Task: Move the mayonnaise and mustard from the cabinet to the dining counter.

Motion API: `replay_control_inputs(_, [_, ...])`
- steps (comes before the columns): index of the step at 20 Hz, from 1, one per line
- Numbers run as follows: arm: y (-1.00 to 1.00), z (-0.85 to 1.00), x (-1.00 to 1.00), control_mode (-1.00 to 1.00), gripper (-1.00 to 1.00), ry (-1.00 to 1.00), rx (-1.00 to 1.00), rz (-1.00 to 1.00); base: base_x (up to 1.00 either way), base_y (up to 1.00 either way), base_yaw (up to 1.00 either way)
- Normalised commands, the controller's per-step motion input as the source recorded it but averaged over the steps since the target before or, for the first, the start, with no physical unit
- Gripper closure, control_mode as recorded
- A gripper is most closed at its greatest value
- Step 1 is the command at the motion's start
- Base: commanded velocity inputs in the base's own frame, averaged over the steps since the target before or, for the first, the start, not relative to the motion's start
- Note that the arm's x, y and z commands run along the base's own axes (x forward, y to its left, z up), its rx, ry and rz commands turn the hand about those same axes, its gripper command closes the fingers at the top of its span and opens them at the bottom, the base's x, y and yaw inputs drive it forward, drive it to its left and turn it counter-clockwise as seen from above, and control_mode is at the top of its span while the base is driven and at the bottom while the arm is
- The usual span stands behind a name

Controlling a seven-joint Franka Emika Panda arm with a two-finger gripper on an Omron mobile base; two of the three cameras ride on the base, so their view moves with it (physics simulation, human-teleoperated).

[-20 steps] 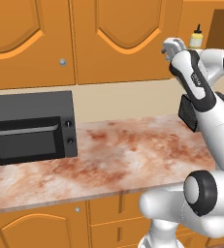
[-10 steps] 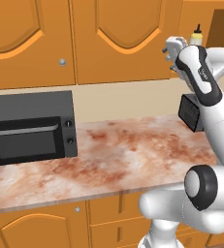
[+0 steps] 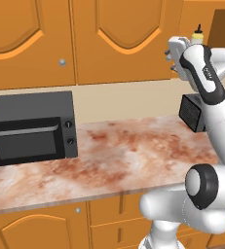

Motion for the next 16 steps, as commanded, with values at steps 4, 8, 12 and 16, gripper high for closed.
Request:
replay_control_inputs(4, [0.06,-0.04,0.05,-1.0,1.0,0.0,0.0,0.0,0.0,0.0,0.0])
replay_control_inputs(8, [0.0,0.0,0.0,-1.0,1.0,0.0,0.0,0.0,0.0,0.0,0.0])
replay_control_inputs(12, [0.1,0.0,0.0,-1.0,1.0,0.0,-0.01,0.0,0.0,0.0,0.0])
replay_control_inputs(16, [0.46,0.0,0.04,-1.0,1.0,0.01,0.0,0.0,0.0,0.0,0.0])
